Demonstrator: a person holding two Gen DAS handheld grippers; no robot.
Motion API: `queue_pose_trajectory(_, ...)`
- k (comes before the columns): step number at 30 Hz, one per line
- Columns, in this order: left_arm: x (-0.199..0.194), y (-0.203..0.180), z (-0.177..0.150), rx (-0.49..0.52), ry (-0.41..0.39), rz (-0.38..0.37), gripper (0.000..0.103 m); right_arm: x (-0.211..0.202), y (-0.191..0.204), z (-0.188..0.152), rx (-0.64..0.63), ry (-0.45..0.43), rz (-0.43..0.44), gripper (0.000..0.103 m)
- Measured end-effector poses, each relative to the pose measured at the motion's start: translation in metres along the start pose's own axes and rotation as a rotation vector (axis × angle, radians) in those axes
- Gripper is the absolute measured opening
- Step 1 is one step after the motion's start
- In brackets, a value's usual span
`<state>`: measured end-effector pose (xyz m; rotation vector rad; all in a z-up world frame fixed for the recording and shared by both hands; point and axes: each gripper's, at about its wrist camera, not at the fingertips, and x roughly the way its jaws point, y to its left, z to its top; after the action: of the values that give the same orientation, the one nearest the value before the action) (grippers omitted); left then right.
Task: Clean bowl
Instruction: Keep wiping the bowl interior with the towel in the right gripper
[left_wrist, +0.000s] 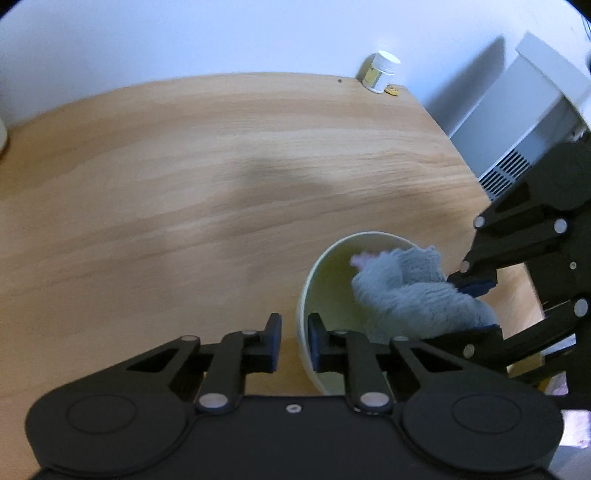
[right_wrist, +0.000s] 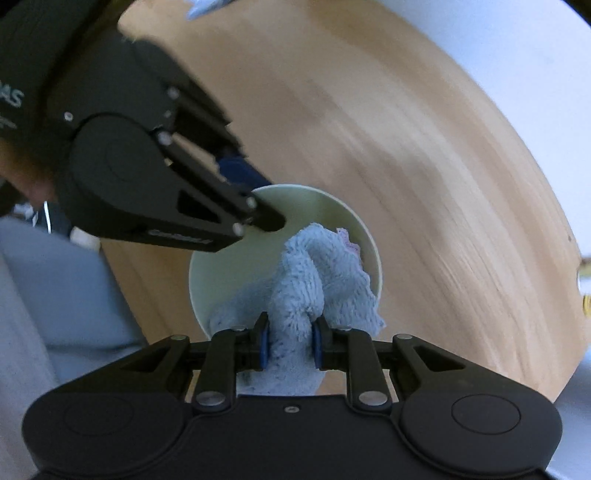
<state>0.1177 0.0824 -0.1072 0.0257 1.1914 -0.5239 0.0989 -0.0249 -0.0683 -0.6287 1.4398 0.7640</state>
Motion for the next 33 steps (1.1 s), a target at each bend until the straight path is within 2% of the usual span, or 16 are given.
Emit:
queue_pose_trajectory(3, 0.001, 0.006, 0.001, -0.035, 0.012, -0.033, 0.009, 0.012, 0.006, 0.004, -0.047, 0.037, -0.035, 0.024)
queue_pose_trajectory(7, 0.002, 0.009, -0.001, -0.045, 0.02, -0.073, 0.009, 0.022, 0.004, 0.003, -0.025, 0.039, -0.045, 0.024)
queue_pose_trajectory(11, 0.003, 0.011, -0.001, -0.063, 0.024, -0.098, 0.009, 0.028, -0.001, -0.002, 0.021, -0.01, -0.027, 0.023)
queue_pose_trajectory(14, 0.004, 0.014, -0.002, -0.083, 0.023, -0.113, 0.009, 0.03, -0.007, -0.006, 0.101, -0.081, 0.014, 0.023)
queue_pose_trajectory(16, 0.003, 0.015, -0.003, -0.092, 0.027, -0.113, 0.009, 0.029, -0.007, -0.008, 0.135, -0.128, 0.012, 0.023)
queue_pose_trajectory(21, 0.003, 0.011, -0.001, -0.086, 0.037, -0.093, 0.008, 0.013, -0.001, -0.011, 0.144, -0.133, -0.008, 0.023)
queue_pose_trajectory(26, 0.006, 0.013, 0.0, -0.102, 0.039, -0.108, 0.008, -0.017, 0.016, -0.012, 0.029, -0.108, -0.158, 0.023)
queue_pose_trajectory(29, 0.007, 0.013, 0.0, -0.102, 0.04, -0.124, 0.01, -0.009, 0.021, -0.011, 0.028, -0.077, -0.195, 0.022)
queue_pose_trajectory(33, 0.007, 0.01, 0.0, -0.084, 0.043, -0.124, 0.011, 0.005, 0.037, -0.004, -0.002, -0.058, -0.288, 0.022)
